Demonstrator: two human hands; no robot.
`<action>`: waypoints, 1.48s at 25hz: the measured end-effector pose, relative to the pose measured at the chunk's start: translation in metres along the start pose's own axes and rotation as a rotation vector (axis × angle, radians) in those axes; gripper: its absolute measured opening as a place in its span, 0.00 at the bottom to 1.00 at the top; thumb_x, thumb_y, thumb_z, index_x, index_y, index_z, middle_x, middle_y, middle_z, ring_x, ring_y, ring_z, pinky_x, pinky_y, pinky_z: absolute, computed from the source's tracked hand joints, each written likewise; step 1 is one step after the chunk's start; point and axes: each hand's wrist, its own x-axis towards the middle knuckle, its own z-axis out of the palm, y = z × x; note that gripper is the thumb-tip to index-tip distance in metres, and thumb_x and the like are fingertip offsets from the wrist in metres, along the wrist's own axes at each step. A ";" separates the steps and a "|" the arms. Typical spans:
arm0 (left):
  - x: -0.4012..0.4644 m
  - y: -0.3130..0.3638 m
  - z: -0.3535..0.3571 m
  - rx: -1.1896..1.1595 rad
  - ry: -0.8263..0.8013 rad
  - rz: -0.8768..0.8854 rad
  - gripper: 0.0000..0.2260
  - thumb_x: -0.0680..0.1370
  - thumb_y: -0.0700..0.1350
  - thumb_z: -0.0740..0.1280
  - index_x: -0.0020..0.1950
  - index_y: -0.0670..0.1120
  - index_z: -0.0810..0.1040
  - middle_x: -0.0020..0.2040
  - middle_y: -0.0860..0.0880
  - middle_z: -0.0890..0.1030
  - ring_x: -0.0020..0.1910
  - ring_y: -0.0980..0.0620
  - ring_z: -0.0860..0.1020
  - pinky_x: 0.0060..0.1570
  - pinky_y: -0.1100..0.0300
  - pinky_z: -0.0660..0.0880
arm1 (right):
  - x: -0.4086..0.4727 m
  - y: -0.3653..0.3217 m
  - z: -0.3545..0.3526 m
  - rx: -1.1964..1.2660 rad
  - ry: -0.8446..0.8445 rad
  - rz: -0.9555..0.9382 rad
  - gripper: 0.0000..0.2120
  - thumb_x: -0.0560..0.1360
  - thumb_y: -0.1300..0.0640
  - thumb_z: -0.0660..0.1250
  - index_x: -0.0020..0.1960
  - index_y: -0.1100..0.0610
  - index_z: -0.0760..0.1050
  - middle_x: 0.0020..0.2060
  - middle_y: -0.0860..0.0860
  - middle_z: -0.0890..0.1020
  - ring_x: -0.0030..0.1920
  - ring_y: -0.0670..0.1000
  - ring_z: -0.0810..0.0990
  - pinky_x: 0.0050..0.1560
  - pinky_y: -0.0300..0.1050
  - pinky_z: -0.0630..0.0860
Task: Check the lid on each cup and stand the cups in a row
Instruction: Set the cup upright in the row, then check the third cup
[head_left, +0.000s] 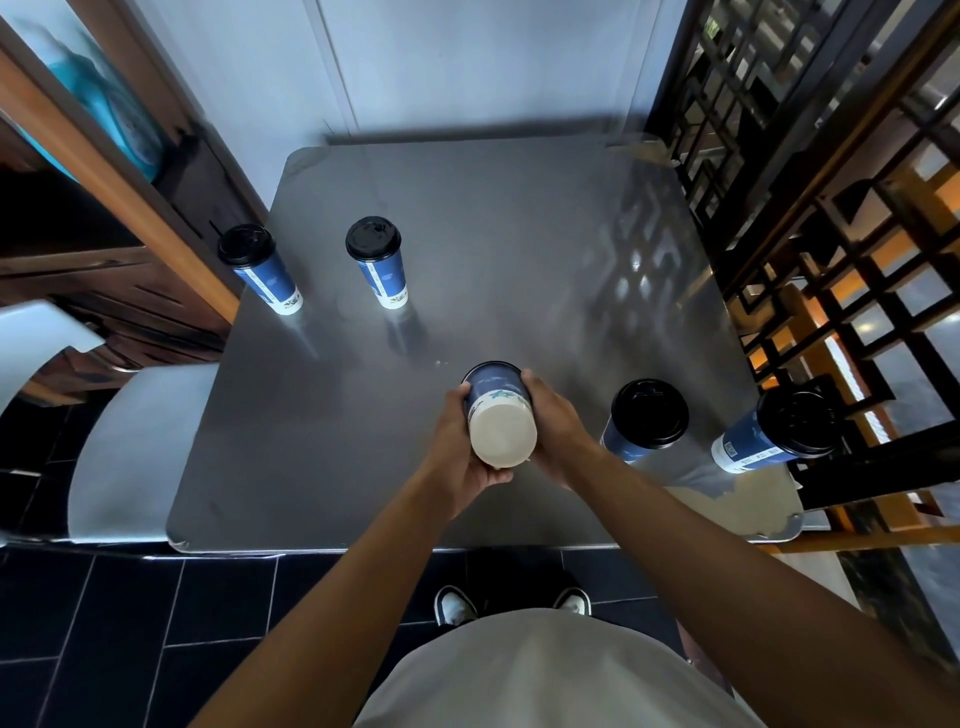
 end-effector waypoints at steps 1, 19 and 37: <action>0.000 0.000 0.001 -0.004 -0.003 0.001 0.25 0.81 0.63 0.53 0.50 0.45 0.79 0.36 0.45 0.82 0.26 0.49 0.79 0.33 0.59 0.71 | 0.000 0.000 0.000 0.007 -0.003 0.006 0.23 0.83 0.44 0.56 0.70 0.58 0.73 0.63 0.62 0.81 0.53 0.59 0.81 0.51 0.52 0.80; -0.001 0.005 -0.004 -0.004 -0.032 -0.017 0.24 0.79 0.64 0.57 0.46 0.45 0.79 0.31 0.45 0.81 0.24 0.47 0.79 0.27 0.61 0.72 | 0.002 0.002 -0.006 -0.062 -0.029 -0.049 0.23 0.84 0.43 0.54 0.70 0.57 0.73 0.62 0.62 0.82 0.54 0.60 0.82 0.52 0.54 0.80; -0.011 0.014 -0.007 0.107 -0.070 -0.059 0.26 0.76 0.67 0.61 0.50 0.45 0.82 0.34 0.45 0.83 0.29 0.48 0.81 0.29 0.58 0.76 | 0.008 0.006 -0.009 -0.100 -0.059 -0.078 0.24 0.83 0.40 0.55 0.69 0.55 0.74 0.58 0.59 0.84 0.43 0.54 0.86 0.38 0.47 0.82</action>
